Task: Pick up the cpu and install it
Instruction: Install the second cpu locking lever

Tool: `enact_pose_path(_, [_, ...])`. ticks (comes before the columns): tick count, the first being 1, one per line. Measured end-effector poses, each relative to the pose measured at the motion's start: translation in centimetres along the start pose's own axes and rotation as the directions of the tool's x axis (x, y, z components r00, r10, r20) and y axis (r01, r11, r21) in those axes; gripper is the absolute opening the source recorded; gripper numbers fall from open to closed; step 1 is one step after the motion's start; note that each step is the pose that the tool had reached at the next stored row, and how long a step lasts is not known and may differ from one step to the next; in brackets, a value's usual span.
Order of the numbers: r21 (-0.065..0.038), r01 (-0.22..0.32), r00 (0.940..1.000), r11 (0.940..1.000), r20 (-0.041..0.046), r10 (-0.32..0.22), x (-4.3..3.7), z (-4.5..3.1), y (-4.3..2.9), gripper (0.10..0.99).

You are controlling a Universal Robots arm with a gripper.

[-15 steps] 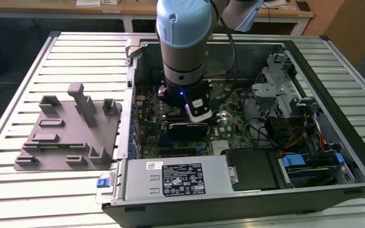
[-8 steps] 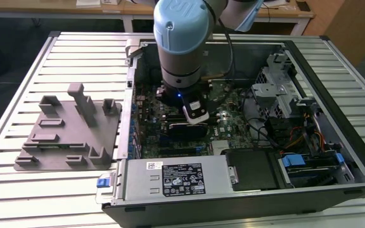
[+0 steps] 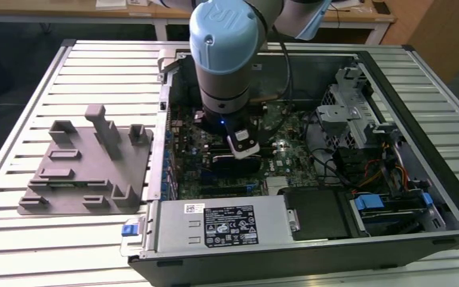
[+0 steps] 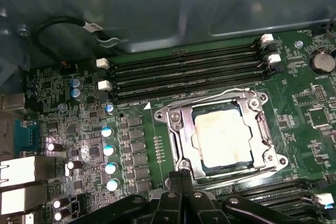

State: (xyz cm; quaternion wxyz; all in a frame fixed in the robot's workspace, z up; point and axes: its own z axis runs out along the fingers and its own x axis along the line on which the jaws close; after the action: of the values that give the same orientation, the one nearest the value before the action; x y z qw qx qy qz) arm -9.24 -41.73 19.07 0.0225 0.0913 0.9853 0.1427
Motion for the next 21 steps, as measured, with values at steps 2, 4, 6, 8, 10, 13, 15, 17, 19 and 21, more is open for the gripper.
enact_pose_path(2, [0.001, 0.0, 1.0, 1.0, -0.0003, 0.0, 0.06, 0.07, -0.05, 0.106])
enact_pose_path(4, [0.001, 0.0, 1.0, 1.0, -0.0005, 0.0, 0.07, 0.07, -0.05, 0.106])
enact_pose_path(6, [0.001, 0.0, 1.0, 1.0, -0.0002, 0.0, 0.07, 0.08, -0.05, 0.106])
enact_pose_path(8, [0.0, 0.0, 1.0, 1.0, -0.0002, 0.0, 0.07, 0.01, -0.03, 0.106])
enact_pose_path(10, [0.0, 0.0, 1.0, 1.0, -0.0001, 0.0, 0.06, -0.13, 0.02, 0.106])
enact_pose_path(13, [0.002, 0.0, 1.0, 1.0, 0.0, 0.0, 0.05, -0.58, 0.15, 0.106])
enact_pose_path(15, [0.003, 0.0, 1.0, 1.0, 0.0003, 0.0, 0.04, -0.96, 0.26, 0.106])
enact_pose_path(17, [0.007, -0.001, 1.0, 1.0, 0.0013, 0.001, 0.01, -1.23, 0.35, 0.106])
enact_pose_path(19, [0.014, -0.003, 1.0, 0.9999, 0.003, 0.003, -0.08, -1.38, 0.42, 0.106])
enact_pose_path(21, [0.025, -0.005, 1.0, 0.9997, 0.0045, 0.005, -0.2, -1.5, 0.47, 0.106])
